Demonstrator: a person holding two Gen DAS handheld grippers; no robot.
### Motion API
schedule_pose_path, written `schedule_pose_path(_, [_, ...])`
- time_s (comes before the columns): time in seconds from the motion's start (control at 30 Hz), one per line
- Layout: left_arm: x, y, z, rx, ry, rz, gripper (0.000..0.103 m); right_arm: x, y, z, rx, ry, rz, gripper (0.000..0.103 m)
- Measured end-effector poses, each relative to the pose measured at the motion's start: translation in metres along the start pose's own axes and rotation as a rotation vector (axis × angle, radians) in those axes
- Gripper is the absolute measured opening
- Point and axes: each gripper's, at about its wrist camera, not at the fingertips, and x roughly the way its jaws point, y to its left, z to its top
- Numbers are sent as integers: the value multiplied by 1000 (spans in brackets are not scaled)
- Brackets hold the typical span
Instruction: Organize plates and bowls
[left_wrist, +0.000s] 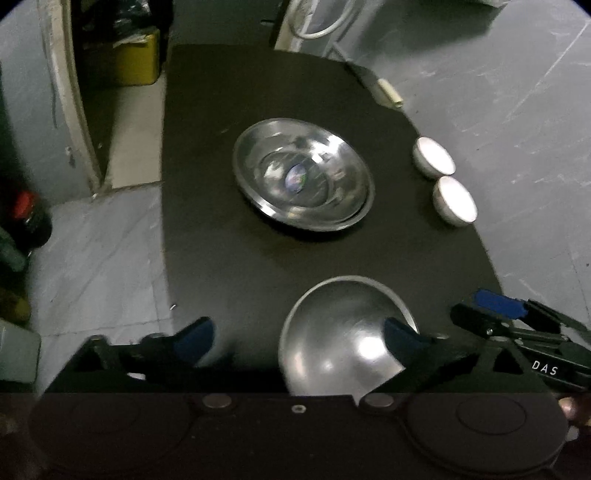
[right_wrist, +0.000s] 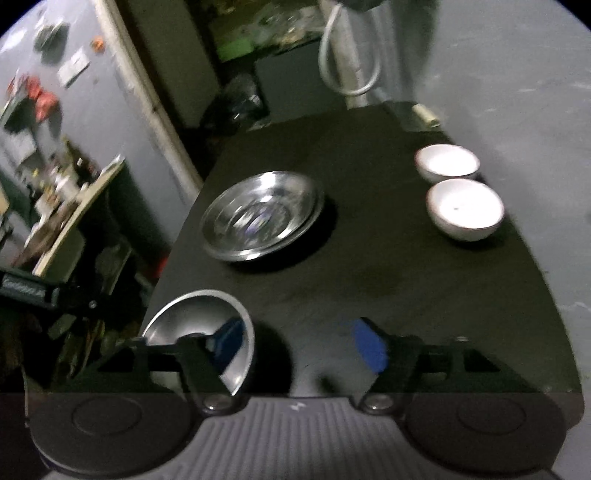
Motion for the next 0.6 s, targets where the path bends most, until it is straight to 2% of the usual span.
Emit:
schedule_pose_path(0.13, [1, -19, 13, 30, -66, -27, 102, -8, -20, 2, 63, -52, -17, 102])
schedule_pose_path(0.33, [20, -58, 45, 50, -146, -34, 102, -9, -61, 2, 222, -171, -16, 103])
schedule_pose_path(0.4, [31, -72, 58, 55, -167, -33, 102, -5, -76, 1, 268, -198, -42, 103])
schedule_pose_path(0.6, [82, -123, 103, 129, -158, 2, 102, 16, -108, 6, 346, -263, -128, 103])
